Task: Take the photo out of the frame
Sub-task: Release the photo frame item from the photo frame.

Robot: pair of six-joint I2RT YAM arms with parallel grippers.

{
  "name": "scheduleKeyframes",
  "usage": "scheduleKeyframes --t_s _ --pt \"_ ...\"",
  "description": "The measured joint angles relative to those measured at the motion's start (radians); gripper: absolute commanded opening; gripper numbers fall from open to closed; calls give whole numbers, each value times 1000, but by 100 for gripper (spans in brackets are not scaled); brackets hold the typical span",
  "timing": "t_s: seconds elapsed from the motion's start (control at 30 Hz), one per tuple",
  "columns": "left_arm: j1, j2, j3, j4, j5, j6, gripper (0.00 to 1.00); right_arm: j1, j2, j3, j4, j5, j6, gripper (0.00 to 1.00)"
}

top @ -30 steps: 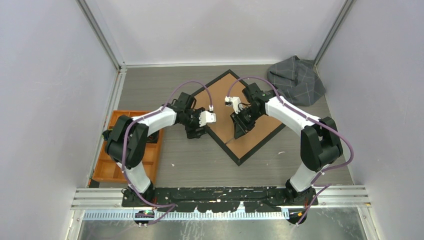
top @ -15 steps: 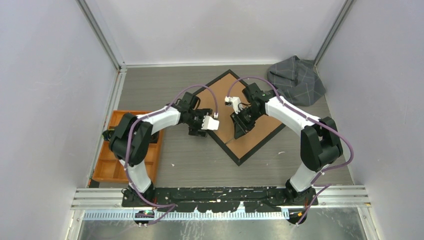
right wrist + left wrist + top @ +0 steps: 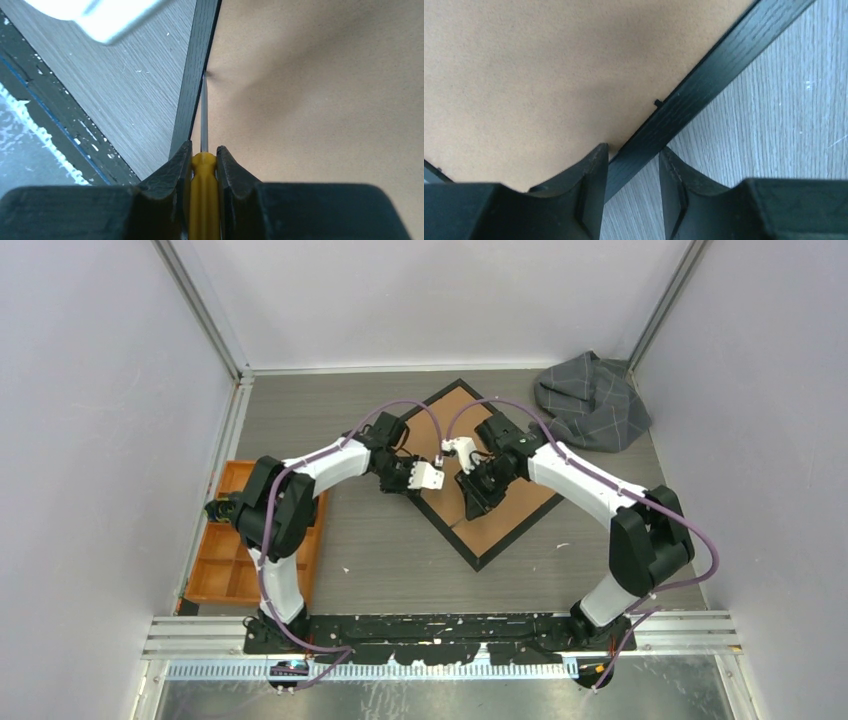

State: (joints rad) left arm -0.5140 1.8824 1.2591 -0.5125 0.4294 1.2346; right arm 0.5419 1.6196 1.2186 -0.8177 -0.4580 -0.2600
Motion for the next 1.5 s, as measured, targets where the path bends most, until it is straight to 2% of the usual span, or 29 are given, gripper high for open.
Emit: scheduleKeyframes --t_s 0.23,0.37,0.6,0.83,0.93,1.17,1.3,1.5 --pt "-22 21 50 -60 -60 -99 25 105 -63 -32 33 166 120 1" --pt "-37 37 86 -92 -99 -180 24 197 -84 -33 31 282 113 1" --pt "-58 51 114 -121 -154 -221 24 318 -64 20 -18 436 93 1" --pt "-60 57 126 -133 -159 -233 24 356 -53 38 -35 491 74 1" --pt "-47 54 126 -133 -144 -234 28 319 -56 40 -39 456 69 1" --pt "-10 20 90 -101 -49 -282 49 98 -185 66 -83 197 71 1" --pt "3 -15 54 -103 -24 -321 63 33 -247 73 -81 91 68 1" --pt "68 -89 18 -121 45 -333 78 -79 -161 100 -74 -42 72 1"
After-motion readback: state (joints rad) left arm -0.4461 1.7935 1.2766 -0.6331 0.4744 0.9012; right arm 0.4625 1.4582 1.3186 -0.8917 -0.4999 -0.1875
